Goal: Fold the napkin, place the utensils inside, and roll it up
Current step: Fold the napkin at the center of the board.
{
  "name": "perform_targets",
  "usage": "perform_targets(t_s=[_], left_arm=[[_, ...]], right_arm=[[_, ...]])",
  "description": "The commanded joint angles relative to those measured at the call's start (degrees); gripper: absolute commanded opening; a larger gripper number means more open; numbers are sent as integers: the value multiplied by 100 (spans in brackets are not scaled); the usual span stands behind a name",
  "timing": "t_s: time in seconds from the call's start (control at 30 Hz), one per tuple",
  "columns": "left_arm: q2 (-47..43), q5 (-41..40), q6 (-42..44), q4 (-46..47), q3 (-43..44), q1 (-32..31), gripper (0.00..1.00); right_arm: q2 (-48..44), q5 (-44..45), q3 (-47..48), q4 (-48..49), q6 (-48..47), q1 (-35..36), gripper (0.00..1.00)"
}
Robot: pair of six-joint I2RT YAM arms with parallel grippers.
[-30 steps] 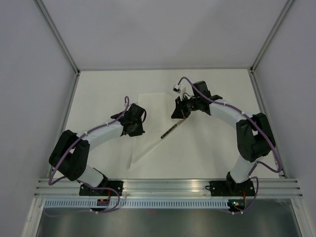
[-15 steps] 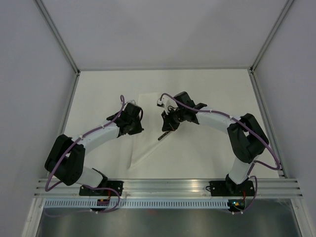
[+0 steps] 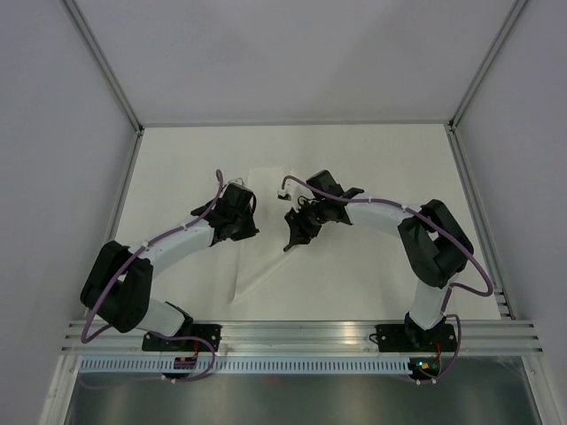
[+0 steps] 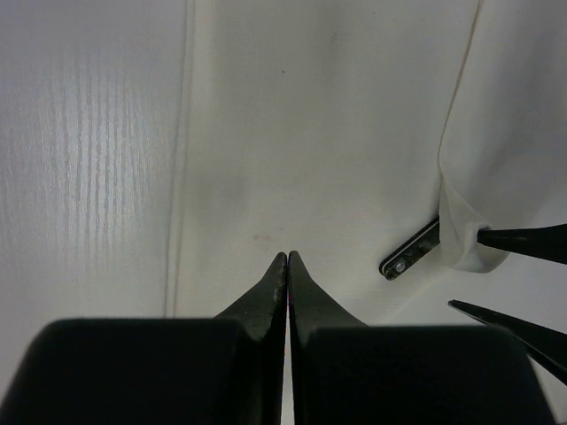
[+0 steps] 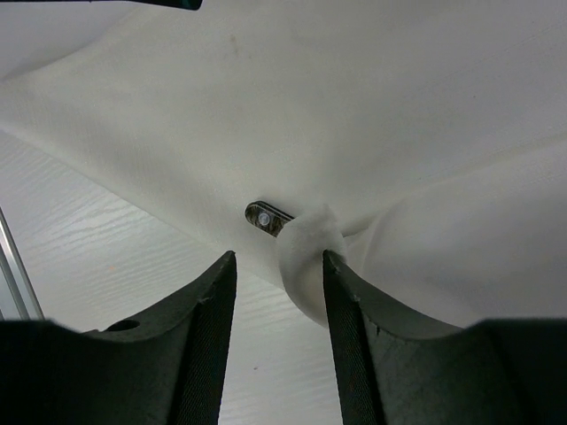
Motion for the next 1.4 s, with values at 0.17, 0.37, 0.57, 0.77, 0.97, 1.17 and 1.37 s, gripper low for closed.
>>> perform_targets(t_s=[0.17, 0.37, 0.57, 0.77, 0.97, 1.17, 1.37], left_arm=[[-135, 116, -1, 138, 185, 72, 2], [-223, 116, 113, -55, 466, 99, 2], [-267, 151, 166, -144, 686, 125, 2], [-416, 195, 272, -372, 993, 248, 3], [-732, 432, 395, -1092, 1897, 975, 8], [-1067, 555, 421, -1593, 2531, 1662, 21], [-1418, 652, 377, -1656, 2321, 1821, 22]], right_arm=[[-121, -27, 117, -29, -116, 154, 50], [-166, 165, 178, -47, -98, 391, 41], [-7, 148, 275, -135, -124, 497, 48], [186, 149, 468, -240, -203, 655, 45], [-340, 535, 319, -21, -247, 1006, 48], [-912, 1667, -101, 409, -361, 1928, 46], [-1167, 2757, -734, 1042, -634, 3264, 43]])
